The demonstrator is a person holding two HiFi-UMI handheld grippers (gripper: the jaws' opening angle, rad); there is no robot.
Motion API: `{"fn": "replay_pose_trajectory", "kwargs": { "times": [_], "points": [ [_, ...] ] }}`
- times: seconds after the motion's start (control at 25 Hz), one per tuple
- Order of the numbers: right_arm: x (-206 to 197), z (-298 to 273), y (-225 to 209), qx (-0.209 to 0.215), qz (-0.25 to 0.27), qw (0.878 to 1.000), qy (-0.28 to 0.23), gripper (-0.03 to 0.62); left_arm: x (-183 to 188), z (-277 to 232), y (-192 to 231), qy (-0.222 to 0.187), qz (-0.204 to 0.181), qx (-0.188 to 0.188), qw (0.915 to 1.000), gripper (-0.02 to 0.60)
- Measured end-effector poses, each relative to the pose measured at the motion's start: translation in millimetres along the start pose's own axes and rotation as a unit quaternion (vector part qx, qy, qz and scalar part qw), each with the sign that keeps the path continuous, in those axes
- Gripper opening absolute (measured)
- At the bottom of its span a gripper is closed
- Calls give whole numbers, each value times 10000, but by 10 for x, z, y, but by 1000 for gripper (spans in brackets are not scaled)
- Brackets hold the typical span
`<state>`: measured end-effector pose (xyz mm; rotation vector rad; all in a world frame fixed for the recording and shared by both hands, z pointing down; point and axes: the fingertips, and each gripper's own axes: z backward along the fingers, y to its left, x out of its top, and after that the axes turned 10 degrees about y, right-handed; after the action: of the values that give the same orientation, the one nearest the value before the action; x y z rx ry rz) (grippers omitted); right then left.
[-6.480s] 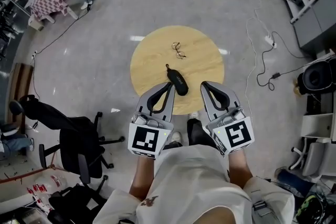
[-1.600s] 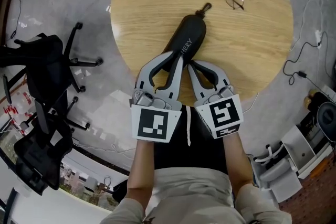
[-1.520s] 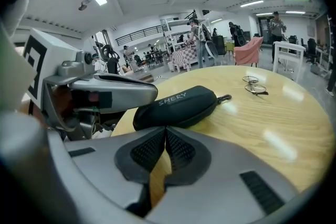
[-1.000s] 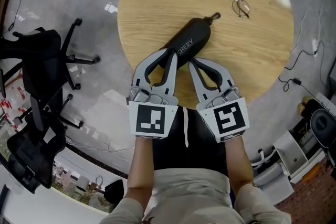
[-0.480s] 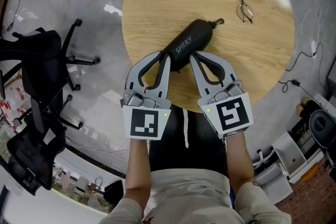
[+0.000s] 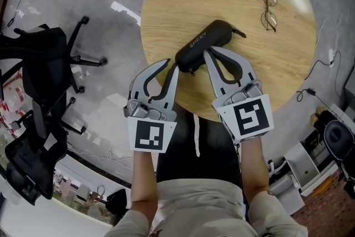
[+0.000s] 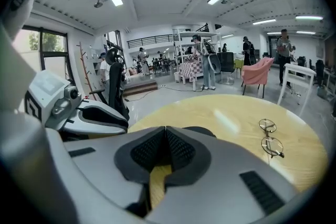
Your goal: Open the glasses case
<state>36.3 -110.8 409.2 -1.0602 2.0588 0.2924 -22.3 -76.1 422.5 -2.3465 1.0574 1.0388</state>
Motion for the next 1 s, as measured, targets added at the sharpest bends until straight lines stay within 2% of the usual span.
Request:
{"fn": "replay_pose_trajectory", "kwargs": {
  "times": [0.12,0.32,0.44,0.72,1.0],
  "points": [
    [24,-41,-22,-31,111,9999,16,21,-53,-15,-26,97,-19,-217,9997,133],
    [94,-105,-30,-65,157,9999,21,21,-67,-39,-34,93,-98,-451,9989,173],
    [112,-133,-48,-70,150,9999,29,21,-113,-66,-120,146,-122,-691,9974,261],
    [180,-181,-46,-22,109,9999,-20,21,-113,-271,-176,133,-95,-713,9973,305],
    [232,-223,-55,56,45,10000,-52,21,-145,-506,-115,364,-426,-536,9970,337]
  ]
}}
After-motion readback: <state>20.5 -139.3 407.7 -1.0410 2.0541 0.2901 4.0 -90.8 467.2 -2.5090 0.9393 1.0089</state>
